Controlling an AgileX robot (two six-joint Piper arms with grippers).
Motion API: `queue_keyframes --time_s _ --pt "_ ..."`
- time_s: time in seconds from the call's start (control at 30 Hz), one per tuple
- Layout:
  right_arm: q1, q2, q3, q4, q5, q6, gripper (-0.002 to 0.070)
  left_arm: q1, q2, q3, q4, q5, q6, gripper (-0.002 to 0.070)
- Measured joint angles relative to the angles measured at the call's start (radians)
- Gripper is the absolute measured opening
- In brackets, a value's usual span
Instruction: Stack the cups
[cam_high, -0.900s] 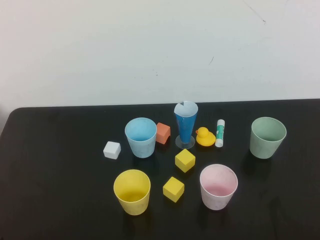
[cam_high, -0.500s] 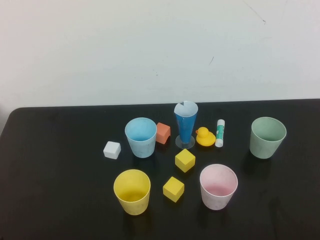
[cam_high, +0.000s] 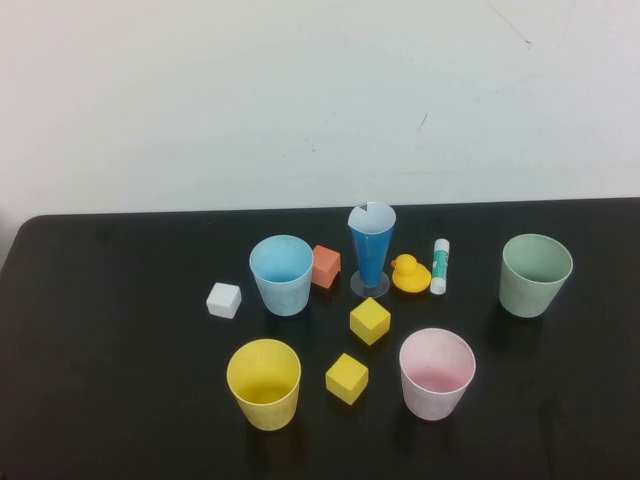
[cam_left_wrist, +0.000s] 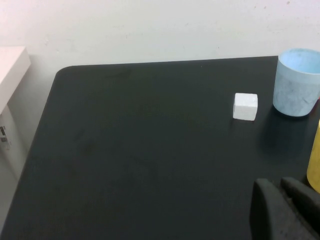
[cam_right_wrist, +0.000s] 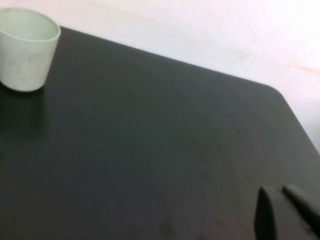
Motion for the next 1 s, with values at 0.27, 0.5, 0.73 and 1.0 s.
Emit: queue_keyframes --time_s 0.27,0.5,0.73,1.0 --pt "0.0 0.0 0.006 0.079 -0.102 0.004 -0.0003 0.0 0.0 0.0 0.0 0.0 0.0 -0.0002" --pt "0.0 0.0 0.006 0.116 -0.273 0.011 -0.0003 0.0 0.0 0.004 0.0 -0.168 0.002 -0.0002" --pt "0.0 0.0 0.006 0.118 -0.678 -0.012 -0.0003 0.0 0.0 0.004 0.004 -0.624 0.01 -0.0002" --pt "-0.001 0.0 0.006 0.148 -0.914 -0.063 -0.0003 0.0 0.0 0.004 0.004 -0.93 0.013 -0.0002"
